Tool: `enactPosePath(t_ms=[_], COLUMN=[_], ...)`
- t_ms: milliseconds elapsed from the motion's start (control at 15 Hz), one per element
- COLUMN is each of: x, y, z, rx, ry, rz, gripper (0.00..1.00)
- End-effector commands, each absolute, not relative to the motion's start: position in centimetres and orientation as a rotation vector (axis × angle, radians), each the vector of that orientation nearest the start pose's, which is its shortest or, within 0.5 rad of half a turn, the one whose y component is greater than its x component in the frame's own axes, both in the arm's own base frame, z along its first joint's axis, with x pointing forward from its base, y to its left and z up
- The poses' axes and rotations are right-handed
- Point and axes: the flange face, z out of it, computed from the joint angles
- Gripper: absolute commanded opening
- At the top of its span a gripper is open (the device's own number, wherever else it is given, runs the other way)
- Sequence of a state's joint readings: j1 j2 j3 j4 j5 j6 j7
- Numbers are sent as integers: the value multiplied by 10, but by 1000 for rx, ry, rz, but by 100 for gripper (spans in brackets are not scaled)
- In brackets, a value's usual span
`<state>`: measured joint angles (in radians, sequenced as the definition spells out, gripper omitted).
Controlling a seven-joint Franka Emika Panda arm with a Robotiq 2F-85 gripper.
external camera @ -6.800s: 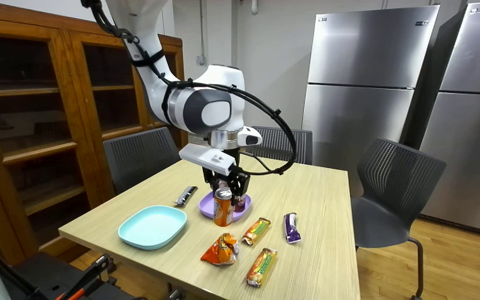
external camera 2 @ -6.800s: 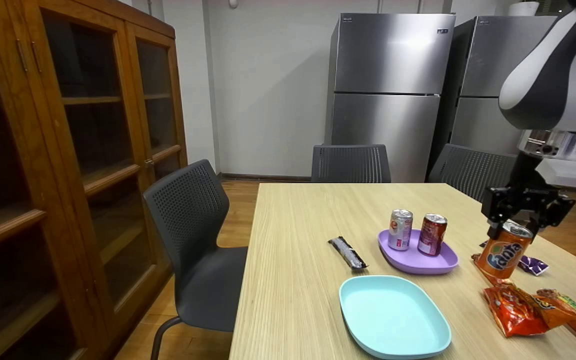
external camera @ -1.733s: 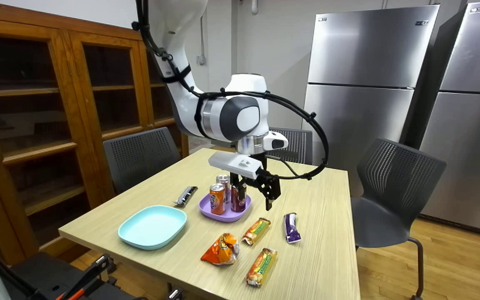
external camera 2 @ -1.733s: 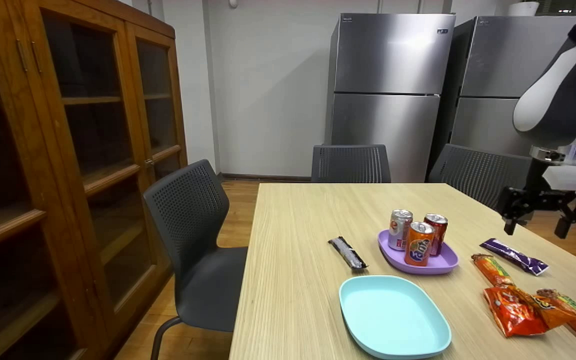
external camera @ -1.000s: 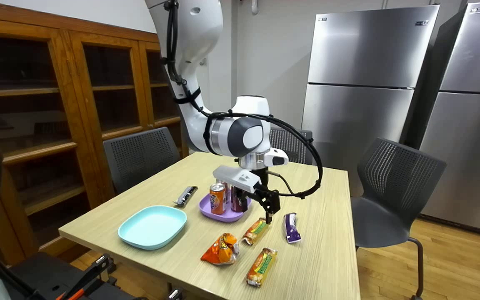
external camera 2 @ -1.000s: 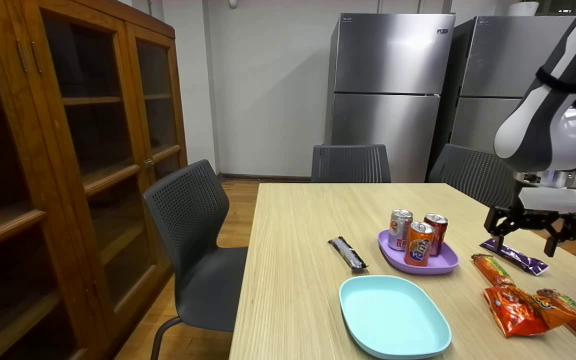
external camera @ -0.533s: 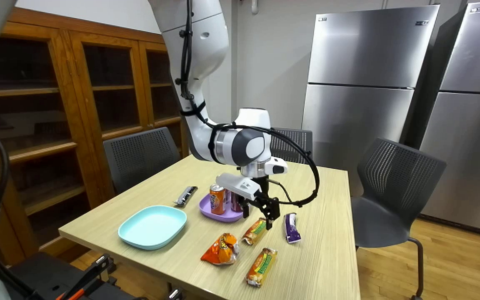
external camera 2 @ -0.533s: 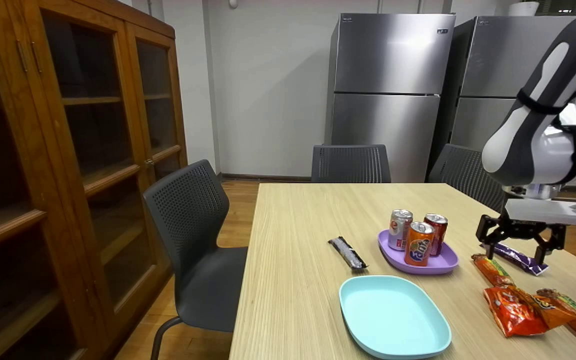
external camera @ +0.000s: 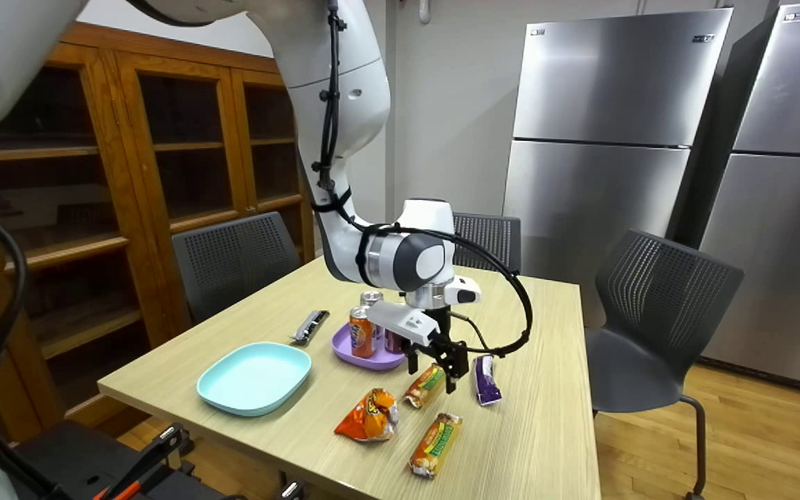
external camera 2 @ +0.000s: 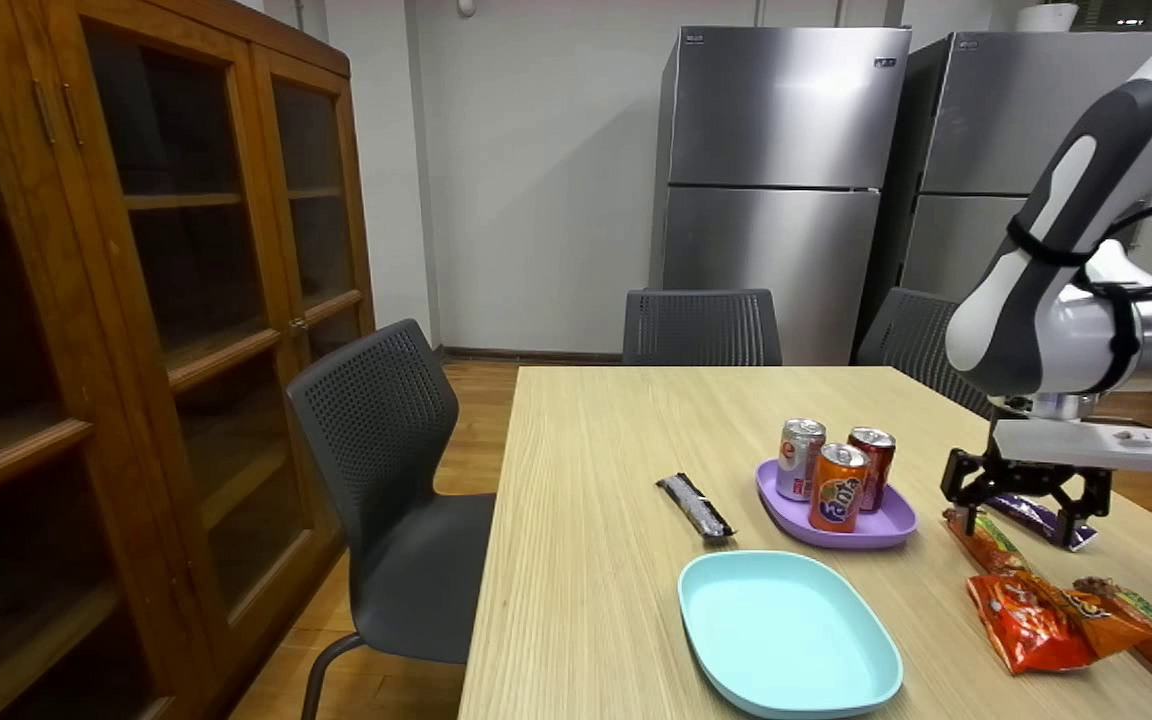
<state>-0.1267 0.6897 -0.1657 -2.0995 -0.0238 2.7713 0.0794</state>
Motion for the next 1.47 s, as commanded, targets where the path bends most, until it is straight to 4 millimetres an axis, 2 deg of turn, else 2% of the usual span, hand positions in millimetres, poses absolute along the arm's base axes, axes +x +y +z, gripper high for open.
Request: enactPosePath(t_ms=[0,67,133,200,667,933,1400], x=[552,554,555,557,562,557,526], y=[-164,-165,-165,-165,-165,-161,-138], z=[82,81,80,79,75,93,136], rx=[-3200,-3199,-3199,-3198,-3187,-3177,-3155], ry=[537,536,535,534,519,482,345], rz=[70,73,72,74,88,57,14], gripper=[100,100,75,74,18,17,17])
